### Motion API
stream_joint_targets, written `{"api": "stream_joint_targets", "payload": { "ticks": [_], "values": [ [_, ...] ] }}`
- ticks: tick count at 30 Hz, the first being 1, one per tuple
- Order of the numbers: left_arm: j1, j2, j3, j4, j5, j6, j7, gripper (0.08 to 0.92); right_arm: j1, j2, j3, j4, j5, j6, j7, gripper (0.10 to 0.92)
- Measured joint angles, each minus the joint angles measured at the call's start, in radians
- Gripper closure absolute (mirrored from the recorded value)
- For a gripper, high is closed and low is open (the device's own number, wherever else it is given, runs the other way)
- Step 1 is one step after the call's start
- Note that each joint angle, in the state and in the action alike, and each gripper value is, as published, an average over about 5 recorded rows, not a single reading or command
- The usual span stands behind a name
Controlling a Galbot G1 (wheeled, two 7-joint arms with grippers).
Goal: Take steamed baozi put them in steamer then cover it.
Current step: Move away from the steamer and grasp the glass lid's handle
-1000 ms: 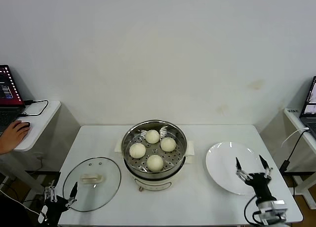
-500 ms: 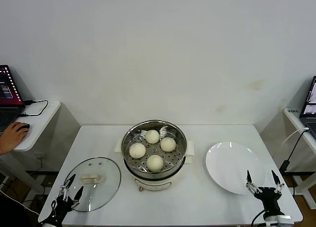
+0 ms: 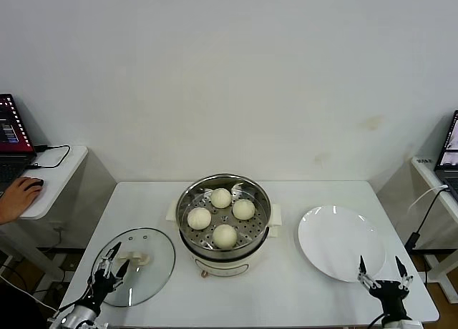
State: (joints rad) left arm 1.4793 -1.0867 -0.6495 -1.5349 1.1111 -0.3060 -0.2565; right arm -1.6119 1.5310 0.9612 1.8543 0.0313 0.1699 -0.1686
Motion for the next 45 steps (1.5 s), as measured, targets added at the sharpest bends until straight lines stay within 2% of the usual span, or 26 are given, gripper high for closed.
{"api": "stream_joint_targets", "payload": {
  "ticks": [13,16,26,38,45],
  "values": [
    [-0.102,0.004,0.043,0.067,-0.018,0.014,0.023,0.177,-0.004,0.012,-0.014,-0.018,-0.033,0.009,-0.003,0.203],
    [-0.12,0.001,0.051,0.082,-0.024,0.014,0.025,0.204,-0.004,0.014,-0.018,-0.02,-0.041,0.01,-0.004,0.203],
    [-0.16,-0.005,0.072,0.129,-0.03,0.011,0.032,0.485,-0.005,0.012,-0.021,-0.028,-0.051,0.013,-0.006,0.203],
    [-0.149,-0.007,0.066,0.14,-0.049,0.002,-0.009,0.818,-0.008,0.006,-0.028,-0.024,-0.057,0.012,-0.008,0.203],
    [-0.113,0.003,0.045,0.087,-0.067,0.021,-0.023,0.849,-0.001,-0.001,-0.042,-0.031,-0.064,0.012,-0.009,0.203]
  ]
}}
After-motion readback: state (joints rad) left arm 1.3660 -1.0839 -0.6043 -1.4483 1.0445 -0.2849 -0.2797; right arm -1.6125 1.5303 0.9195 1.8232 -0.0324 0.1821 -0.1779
